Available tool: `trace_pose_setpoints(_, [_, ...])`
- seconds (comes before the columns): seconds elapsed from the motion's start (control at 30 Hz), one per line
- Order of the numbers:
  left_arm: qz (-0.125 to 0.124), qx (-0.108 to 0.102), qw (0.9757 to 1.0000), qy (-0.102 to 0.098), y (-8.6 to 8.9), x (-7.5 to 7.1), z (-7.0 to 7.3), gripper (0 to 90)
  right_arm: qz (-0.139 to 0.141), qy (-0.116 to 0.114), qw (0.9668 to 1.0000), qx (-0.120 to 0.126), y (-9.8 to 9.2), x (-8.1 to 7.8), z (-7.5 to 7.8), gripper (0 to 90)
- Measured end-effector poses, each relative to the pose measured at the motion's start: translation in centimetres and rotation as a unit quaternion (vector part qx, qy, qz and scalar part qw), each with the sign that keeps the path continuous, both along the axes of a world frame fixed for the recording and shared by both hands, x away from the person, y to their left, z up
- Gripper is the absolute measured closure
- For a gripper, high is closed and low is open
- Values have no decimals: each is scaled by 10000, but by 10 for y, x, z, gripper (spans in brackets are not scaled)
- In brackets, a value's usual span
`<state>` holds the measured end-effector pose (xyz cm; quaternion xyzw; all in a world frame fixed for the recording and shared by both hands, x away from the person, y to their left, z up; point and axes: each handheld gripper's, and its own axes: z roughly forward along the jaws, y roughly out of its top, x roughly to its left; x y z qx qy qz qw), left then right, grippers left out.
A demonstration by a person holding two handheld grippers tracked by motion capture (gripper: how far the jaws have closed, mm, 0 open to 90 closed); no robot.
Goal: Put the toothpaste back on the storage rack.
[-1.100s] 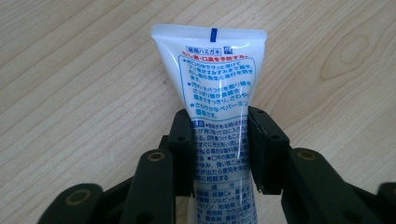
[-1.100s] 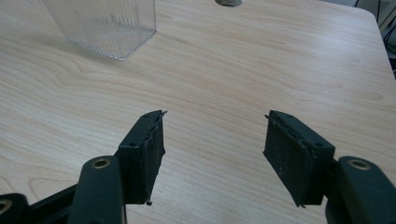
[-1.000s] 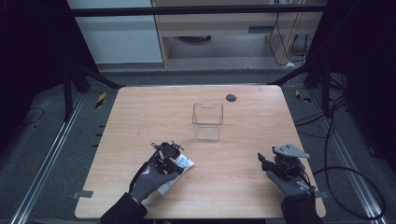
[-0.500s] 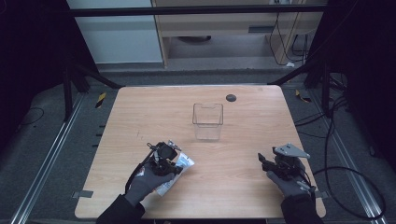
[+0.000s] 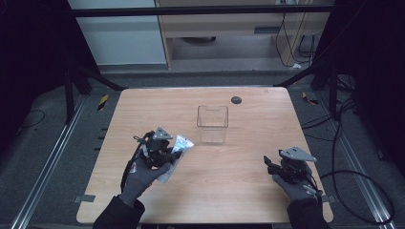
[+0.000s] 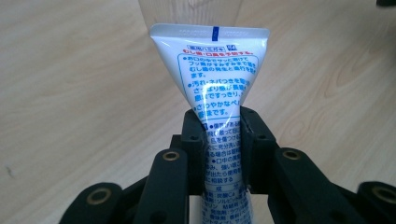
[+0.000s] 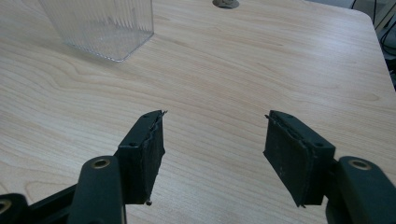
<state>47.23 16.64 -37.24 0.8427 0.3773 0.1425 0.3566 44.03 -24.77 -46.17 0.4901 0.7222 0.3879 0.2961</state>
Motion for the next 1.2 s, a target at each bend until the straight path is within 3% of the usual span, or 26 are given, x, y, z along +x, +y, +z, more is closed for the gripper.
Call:
trace_pose_setpoints(0.13, [173,-160,9993,-299,3,4,7,735,-9,11,10000,16,1,0,0,373])
trace_pose_setpoints(0.23, [378,-422,9965,-609,6,12,14,735,-9,-13,10000,-11,0,0,-1,373])
trace_pose_setpoints(0.4, [571,-653,9929,-808,6,22,19,735,-14,-21,10000,-4,0,0,-1,373])
trace_pose_setpoints(0.47, [686,-734,9898,-1009,4,29,23,735,-11,-32,10000,-17,0,1,-1,372])
trace_pose_setpoints(0.53, [709,-781,9889,-1048,3,31,24,735,-14,-35,10000,-17,0,1,-1,372])
trace_pose_setpoints(0.57, [788,-943,9853,-1187,3,34,26,735,-10,-32,10000,-5,0,1,-1,372])
trace_pose_setpoints(0.6, [788,-943,9853,-1187,3,34,26,735,-9,-41,10000,-33,0,1,-1,372])
trace_pose_setpoints(0.7, [874,-1052,9801,-1438,-2,40,30,735,3,-42,10000,-26,1,1,-2,371])
trace_pose_setpoints(1.0, [1014,-1253,9736,-1617,-13,56,31,735,8,-42,10000,-29,1,2,-2,371])
trace_pose_setpoints(1.07, [1068,-1362,9701,-1700,-16,62,31,735,9,-49,10000,-42,2,2,-3,369])
trace_pose_setpoints(1.1, [1068,-1362,9701,-1700,-16,62,31,735,8,-46,10000,-43,2,2,-3,369])
trace_pose_setpoints(1.2, [1115,-1453,9670,-1770,-19,68,33,736,11,-55,10000,-51,2,2,-3,369])
